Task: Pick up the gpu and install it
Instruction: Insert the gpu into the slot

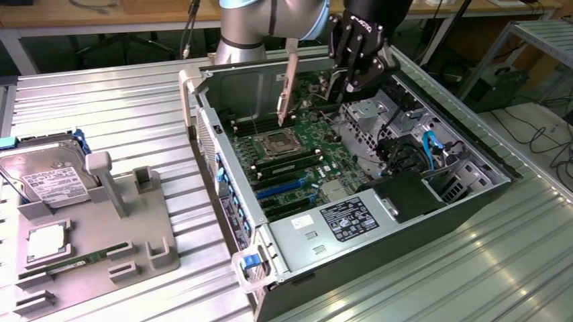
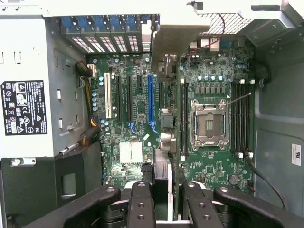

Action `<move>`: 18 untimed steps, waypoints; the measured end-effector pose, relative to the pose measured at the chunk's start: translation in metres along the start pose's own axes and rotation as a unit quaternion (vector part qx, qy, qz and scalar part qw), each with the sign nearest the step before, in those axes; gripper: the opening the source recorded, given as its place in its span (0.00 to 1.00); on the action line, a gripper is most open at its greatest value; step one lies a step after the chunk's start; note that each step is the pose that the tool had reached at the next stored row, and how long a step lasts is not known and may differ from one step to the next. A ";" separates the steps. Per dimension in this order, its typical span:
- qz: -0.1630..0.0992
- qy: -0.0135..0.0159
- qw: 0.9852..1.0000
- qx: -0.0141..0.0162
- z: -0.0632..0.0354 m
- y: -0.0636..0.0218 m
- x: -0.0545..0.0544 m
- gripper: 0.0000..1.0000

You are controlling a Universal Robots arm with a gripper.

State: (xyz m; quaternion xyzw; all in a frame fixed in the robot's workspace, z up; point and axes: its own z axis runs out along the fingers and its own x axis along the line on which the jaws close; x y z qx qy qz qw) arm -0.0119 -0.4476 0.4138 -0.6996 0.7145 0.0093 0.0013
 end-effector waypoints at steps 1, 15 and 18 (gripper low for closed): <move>0.000 0.000 1.000 0.000 0.0005 0.0004 0.000 0.28; 0.000 0.000 1.000 0.000 0.0103 0.0027 0.000 0.28; 0.000 0.000 1.000 0.002 0.0142 0.0032 0.000 0.28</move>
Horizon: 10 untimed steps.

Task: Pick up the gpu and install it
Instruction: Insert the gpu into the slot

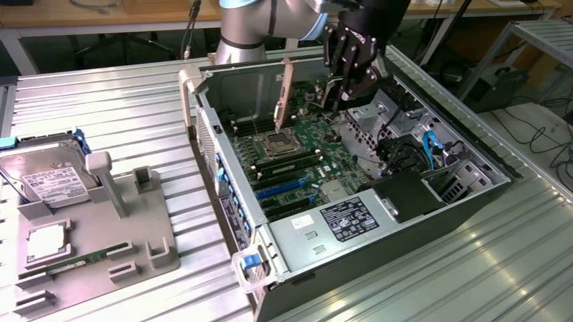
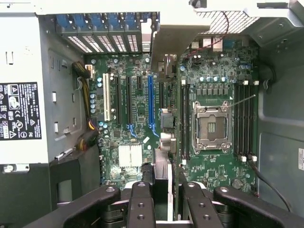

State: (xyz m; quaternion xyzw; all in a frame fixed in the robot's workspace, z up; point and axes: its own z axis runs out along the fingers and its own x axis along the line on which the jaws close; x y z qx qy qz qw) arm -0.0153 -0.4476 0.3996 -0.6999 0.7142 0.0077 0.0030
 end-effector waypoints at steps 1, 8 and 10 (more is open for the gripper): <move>-0.001 0.000 1.000 0.001 0.0006 0.0001 0.000 0.28; -0.004 0.000 1.000 0.007 0.0068 0.0020 0.000 0.28; -0.004 -0.001 1.000 0.007 0.0083 0.0022 0.000 0.28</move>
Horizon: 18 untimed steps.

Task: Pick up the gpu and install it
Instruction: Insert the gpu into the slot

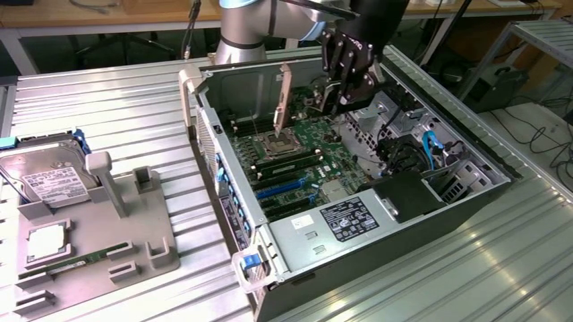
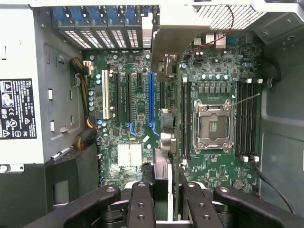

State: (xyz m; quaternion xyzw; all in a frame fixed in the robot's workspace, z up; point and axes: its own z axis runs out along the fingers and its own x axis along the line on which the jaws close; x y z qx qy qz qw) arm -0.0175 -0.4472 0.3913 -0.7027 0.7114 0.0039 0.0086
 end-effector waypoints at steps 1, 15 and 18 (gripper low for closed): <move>0.000 -0.001 1.000 0.000 0.0009 0.0002 0.000 0.28; 0.000 -0.001 1.000 0.000 0.0131 0.0053 0.000 0.28; 0.000 -0.001 1.000 0.000 0.0142 0.0060 0.000 0.28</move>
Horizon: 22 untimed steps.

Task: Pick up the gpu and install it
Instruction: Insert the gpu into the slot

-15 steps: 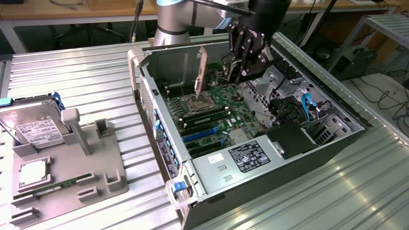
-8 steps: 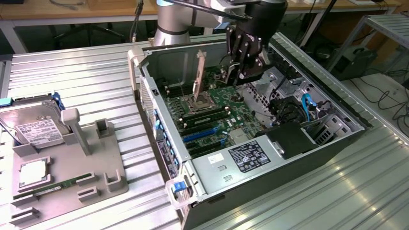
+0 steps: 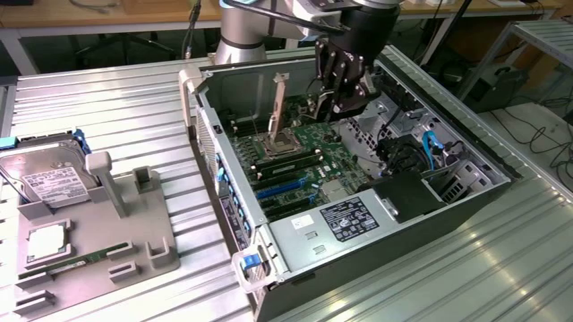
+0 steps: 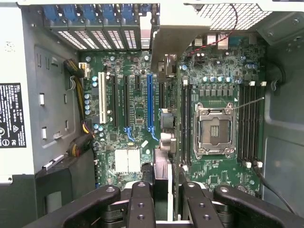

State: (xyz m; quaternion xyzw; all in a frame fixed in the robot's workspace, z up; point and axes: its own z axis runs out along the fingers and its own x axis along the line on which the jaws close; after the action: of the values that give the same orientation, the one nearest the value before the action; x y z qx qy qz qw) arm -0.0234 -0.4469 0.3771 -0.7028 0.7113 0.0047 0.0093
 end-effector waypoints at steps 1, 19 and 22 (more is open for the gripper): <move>0.000 0.000 1.000 0.000 0.0006 0.0003 0.000 0.28; 0.000 0.000 1.000 0.000 0.0089 0.0017 0.000 0.28; 0.000 0.000 1.000 0.000 0.0099 0.0019 0.000 0.28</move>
State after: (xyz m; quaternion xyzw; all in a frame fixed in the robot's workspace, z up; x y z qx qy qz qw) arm -0.0253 -0.4469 0.3672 -0.7027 0.7114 0.0047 0.0094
